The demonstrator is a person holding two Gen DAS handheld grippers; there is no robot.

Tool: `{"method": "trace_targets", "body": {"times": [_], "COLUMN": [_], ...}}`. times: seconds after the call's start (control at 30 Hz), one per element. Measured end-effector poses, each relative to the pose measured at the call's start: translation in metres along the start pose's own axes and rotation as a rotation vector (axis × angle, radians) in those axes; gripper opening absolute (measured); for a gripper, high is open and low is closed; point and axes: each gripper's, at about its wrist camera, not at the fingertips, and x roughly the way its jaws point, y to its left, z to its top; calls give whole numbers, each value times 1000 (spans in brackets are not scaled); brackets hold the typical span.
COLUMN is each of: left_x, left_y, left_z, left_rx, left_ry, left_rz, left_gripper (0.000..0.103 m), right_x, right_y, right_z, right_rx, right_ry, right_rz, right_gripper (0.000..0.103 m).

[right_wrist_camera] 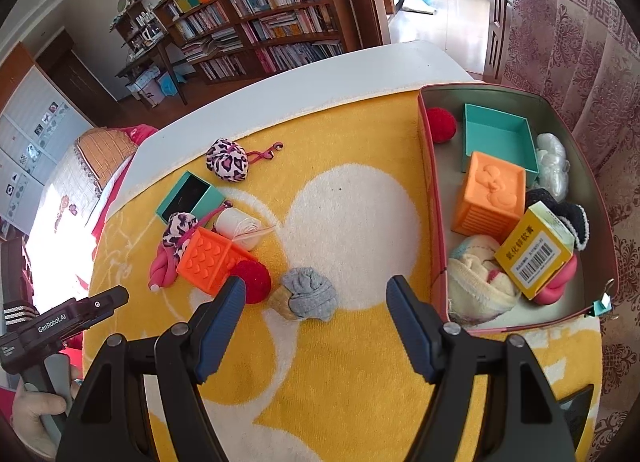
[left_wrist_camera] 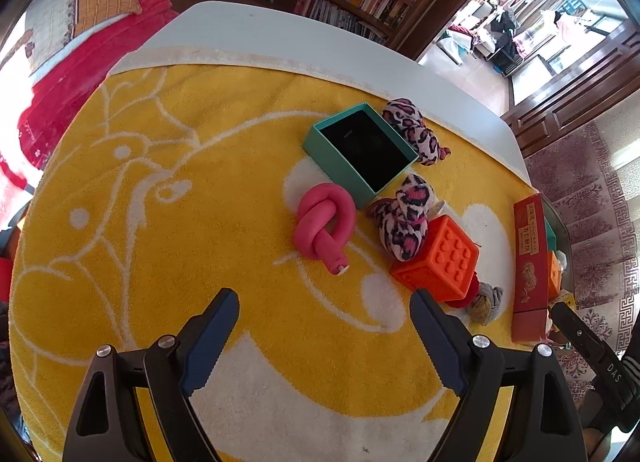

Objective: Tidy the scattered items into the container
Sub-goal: 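Withdraw both grippers from the tin back over the toys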

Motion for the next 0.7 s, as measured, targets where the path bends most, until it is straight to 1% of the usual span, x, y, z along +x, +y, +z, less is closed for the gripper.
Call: {"method": "trace_targets", "body": {"times": [0.3, 0.5, 0.7], "left_x": [20, 31, 39], "left_y": [-1, -1, 1], "left_z": [11, 15, 20], "left_rx": [49, 70, 92], "left_ry": [43, 71, 83], "left_rz": [-8, -7, 4], "left_gripper": [89, 89, 89], "right_x": [7, 13, 22], "right_y": [3, 9, 17], "right_z": [-11, -16, -19], "right_rx": [13, 16, 10], "right_ry": [33, 50, 69], "right_rz": [-30, -36, -35], "right_gripper": [77, 77, 77]}}
